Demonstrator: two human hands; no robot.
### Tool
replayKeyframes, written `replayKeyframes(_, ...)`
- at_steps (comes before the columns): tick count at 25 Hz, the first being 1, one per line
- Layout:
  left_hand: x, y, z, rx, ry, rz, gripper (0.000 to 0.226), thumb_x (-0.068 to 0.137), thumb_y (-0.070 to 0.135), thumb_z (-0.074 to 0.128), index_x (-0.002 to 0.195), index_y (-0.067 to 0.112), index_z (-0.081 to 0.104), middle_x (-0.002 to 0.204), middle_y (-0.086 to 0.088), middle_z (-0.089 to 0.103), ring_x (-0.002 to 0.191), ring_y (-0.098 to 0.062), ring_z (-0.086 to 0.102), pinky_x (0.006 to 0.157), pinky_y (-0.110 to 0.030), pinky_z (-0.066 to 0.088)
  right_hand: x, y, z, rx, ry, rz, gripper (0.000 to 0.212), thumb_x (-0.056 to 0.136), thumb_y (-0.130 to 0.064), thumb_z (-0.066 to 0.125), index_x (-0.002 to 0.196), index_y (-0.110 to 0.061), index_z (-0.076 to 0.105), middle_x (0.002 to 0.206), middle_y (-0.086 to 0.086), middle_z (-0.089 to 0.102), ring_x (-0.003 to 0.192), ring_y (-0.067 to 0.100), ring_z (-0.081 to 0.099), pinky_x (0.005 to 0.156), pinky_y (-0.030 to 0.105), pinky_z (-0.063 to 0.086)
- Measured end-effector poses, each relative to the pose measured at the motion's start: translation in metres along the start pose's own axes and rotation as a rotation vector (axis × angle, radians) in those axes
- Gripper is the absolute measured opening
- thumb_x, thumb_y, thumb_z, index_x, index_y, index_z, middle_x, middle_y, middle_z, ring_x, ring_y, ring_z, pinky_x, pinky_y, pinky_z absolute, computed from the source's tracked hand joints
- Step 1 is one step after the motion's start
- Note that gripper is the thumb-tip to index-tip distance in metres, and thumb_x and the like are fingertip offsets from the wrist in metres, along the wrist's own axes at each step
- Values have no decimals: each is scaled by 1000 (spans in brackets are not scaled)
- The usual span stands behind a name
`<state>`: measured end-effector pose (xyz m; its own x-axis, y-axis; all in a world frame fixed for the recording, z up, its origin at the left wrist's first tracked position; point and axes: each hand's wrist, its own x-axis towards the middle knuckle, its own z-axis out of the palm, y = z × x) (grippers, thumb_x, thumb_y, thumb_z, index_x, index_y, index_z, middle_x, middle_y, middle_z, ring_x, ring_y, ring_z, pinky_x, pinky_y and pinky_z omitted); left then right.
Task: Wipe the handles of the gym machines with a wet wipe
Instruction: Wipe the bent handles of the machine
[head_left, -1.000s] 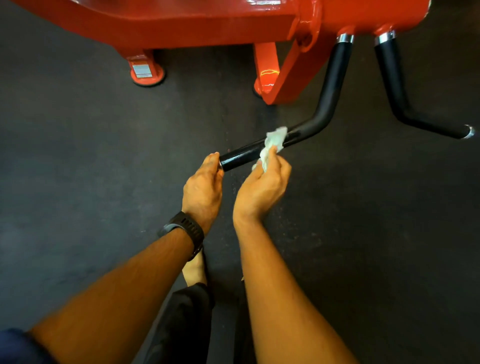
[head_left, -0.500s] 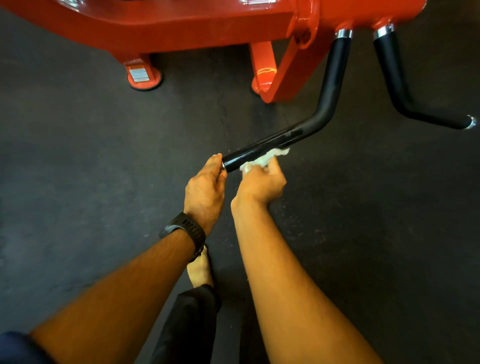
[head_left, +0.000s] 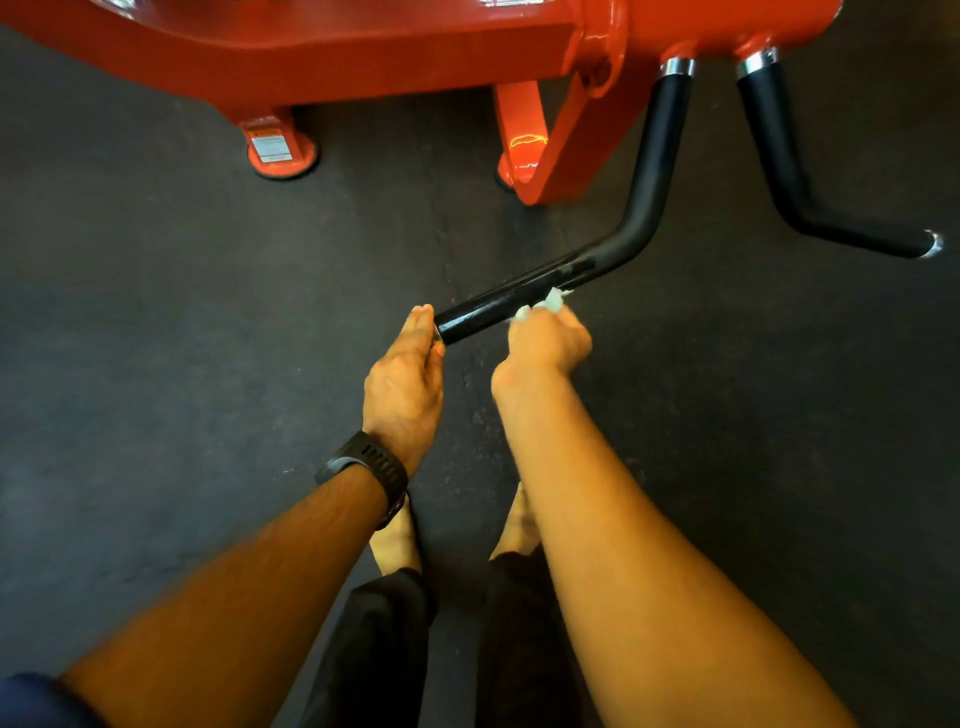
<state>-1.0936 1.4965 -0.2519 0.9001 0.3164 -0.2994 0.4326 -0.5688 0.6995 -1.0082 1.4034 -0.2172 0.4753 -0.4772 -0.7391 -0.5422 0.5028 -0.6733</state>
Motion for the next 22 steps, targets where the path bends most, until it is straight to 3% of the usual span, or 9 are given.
replayKeyframes(2,-2,3,3,5,4,2,50,106,20,45,155,17,33,160,-3,35,145,-19,37,118,-26,27,-2,3,-2,-44,-21,-19,23,94,7,52,99,-7,69,72,-3,60,64,7,56,60,18,48)
replayKeyframes(5,-6,4,7,-4,8,-15,54,107,18,42,158,16,24,164,-2,25,148,-19,30,119,-28,24,6,0,-3,120,-24,-27,26,96,6,49,104,-9,69,73,-2,62,64,6,57,63,20,48)
replayKeyframes(10,-2,5,8,52,10,18,51,108,17,40,157,11,28,164,-5,23,150,-18,24,120,-27,21,19,-10,-9,64,-28,-184,27,94,9,49,81,-7,67,66,-2,60,61,7,52,62,22,45)
replayKeyframes(12,-2,5,9,61,11,19,51,108,17,40,157,11,29,164,-5,23,150,-18,25,119,-25,20,18,-14,-15,-181,57,-442,18,94,4,55,93,0,73,80,7,71,65,12,61,69,16,45)
replayKeyframes(14,-2,5,10,67,15,22,50,107,17,41,156,12,31,164,-5,25,149,-19,27,118,-24,21,21,0,-30,-490,100,-810,23,93,0,60,112,3,72,107,17,74,92,15,68,83,4,42)
replayKeyframes(16,-2,5,10,62,26,24,49,107,18,43,155,13,34,163,-4,28,148,-19,31,116,-22,21,30,14,-46,-684,-8,-1139,29,93,2,61,120,3,68,126,20,65,117,25,64,102,16,44)
replayKeyframes(18,-1,4,10,62,27,29,49,107,19,43,155,14,35,162,-4,30,147,-18,33,114,-20,21,50,7,-52,-799,-176,-1381,29,93,5,61,121,3,68,132,20,62,127,33,57,112,26,39)
replayKeyframes(20,0,3,10,57,31,34,48,107,19,43,154,14,35,162,-3,31,146,-18,34,114,-18,21,57,-6,-47,-965,-333,-1541,27,93,5,59,118,2,69,130,18,64,130,35,54,114,28,37)
replayKeyframes(22,0,4,10,58,33,30,48,107,18,43,154,14,36,162,-4,31,146,-18,34,113,-18,21,56,-15,-46,-1156,-461,-1740,26,96,1,53,116,0,70,123,14,67,129,34,55,109,34,43)
